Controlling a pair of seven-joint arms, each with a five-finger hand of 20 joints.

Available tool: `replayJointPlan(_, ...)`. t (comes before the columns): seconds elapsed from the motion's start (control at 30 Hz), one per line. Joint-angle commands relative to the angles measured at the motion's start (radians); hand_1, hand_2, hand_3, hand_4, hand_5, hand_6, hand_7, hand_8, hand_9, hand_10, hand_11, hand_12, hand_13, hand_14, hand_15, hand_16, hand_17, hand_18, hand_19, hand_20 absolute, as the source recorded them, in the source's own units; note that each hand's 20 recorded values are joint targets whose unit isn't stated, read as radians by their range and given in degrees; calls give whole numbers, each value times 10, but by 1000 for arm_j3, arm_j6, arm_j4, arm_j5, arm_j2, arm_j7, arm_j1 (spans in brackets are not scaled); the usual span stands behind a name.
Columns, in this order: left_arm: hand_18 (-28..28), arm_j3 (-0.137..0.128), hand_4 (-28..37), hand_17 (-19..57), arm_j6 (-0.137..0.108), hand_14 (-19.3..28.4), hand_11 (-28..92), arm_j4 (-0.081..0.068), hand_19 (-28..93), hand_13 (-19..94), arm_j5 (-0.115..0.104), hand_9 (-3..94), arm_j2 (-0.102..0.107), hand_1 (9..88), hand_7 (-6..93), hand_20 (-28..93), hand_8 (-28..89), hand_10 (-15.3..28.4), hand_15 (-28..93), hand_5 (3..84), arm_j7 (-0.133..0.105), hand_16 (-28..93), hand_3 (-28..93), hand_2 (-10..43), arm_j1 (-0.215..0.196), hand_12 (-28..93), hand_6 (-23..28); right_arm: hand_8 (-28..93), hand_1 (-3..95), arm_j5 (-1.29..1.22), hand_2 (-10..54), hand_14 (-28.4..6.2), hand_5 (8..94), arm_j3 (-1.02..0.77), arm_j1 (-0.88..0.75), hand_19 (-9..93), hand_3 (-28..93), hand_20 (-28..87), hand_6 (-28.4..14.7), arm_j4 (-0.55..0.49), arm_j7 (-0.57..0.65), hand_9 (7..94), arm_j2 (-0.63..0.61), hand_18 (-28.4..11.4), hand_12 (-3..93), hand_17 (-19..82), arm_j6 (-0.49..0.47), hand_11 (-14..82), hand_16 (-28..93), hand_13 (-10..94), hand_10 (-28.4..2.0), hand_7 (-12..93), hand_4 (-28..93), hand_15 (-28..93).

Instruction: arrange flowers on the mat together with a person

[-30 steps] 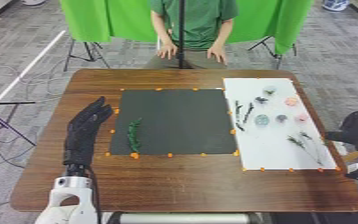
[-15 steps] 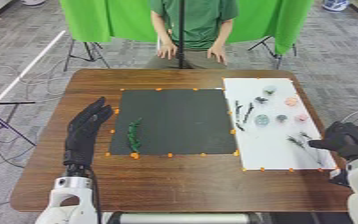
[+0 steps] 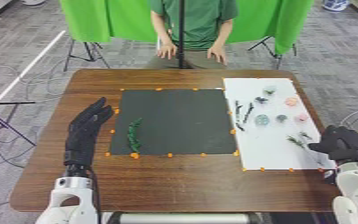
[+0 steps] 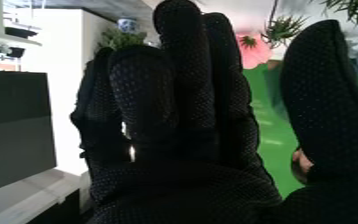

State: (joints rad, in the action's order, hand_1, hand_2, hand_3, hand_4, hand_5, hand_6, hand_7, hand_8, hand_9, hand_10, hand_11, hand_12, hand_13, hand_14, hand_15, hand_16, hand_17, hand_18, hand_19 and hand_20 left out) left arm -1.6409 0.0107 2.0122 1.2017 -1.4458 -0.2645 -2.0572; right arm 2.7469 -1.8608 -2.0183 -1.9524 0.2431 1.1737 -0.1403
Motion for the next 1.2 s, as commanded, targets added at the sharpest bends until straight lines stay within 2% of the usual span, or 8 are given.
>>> replayJointPlan(0.03,110,4,-164,57,-1,162,160,-6,41,346,-4,433,-12,308,130,178,-65,121,130,437,10,25,638,-95,-8,129,25,-30,418,30,-95,-95,755,35,1,709,679,508,16,42,6,846,20,-214,235,327,111,250,303,742,-96,220,-282,669)
replayJointPlan(0.1,110,5,-164,57,-2,162,160,-6,41,345,-6,433,-11,307,130,178,-65,121,131,437,10,25,639,-95,-9,129,25,48,472,23,-95,-94,774,44,7,713,615,509,16,53,13,864,18,-216,252,330,138,241,307,749,-95,213,-282,674)
replayJointPlan(0.17,109,7,-164,56,-3,161,160,-5,40,345,-3,433,-10,307,130,178,-65,121,131,437,14,25,638,-95,-8,129,25,79,560,22,-95,-93,811,48,6,716,510,508,20,59,19,905,16,-214,319,334,171,190,313,754,-85,206,-254,681)
replayJointPlan(0.27,112,3,-164,46,-1,162,160,-3,39,344,-3,432,-13,305,131,178,-64,121,131,437,18,25,639,-95,-10,129,26,87,594,6,-95,-96,859,43,4,724,560,511,28,61,20,936,17,-213,347,346,208,194,329,763,-73,211,-273,699)
replayJointPlan(0.53,123,-1,-165,22,-1,160,160,-5,39,338,-12,430,-10,304,132,175,-65,121,132,434,17,31,639,-95,-11,131,24,95,610,-66,-95,-95,879,17,15,736,566,516,29,-67,82,937,9,-216,323,356,234,254,344,773,-77,214,-261,717)
replayJointPlan(0.77,118,-11,-166,26,-13,160,159,-8,35,339,-17,430,3,303,132,173,-65,121,130,435,20,32,640,-95,-12,131,23,103,599,-73,-95,-98,884,131,112,741,588,518,25,-195,133,937,29,-216,329,352,271,273,351,769,-81,221,-252,726)
replayJointPlan(1.0,117,-10,-164,27,-15,159,160,-9,33,339,-22,430,7,302,134,173,-65,121,129,435,25,32,641,-95,-15,131,24,106,588,-62,-95,-108,884,370,219,744,611,519,21,-205,153,937,164,-218,338,347,311,301,370,750,-89,232,-237,756)
replayJointPlan(1.2,116,-3,-165,27,-21,159,159,-4,34,339,-18,430,14,304,133,174,-65,121,131,435,25,33,639,-95,-14,131,24,108,583,-58,-95,-114,880,523,227,752,621,524,16,-181,111,937,290,-223,345,339,284,314,379,742,-92,247,-226,778)
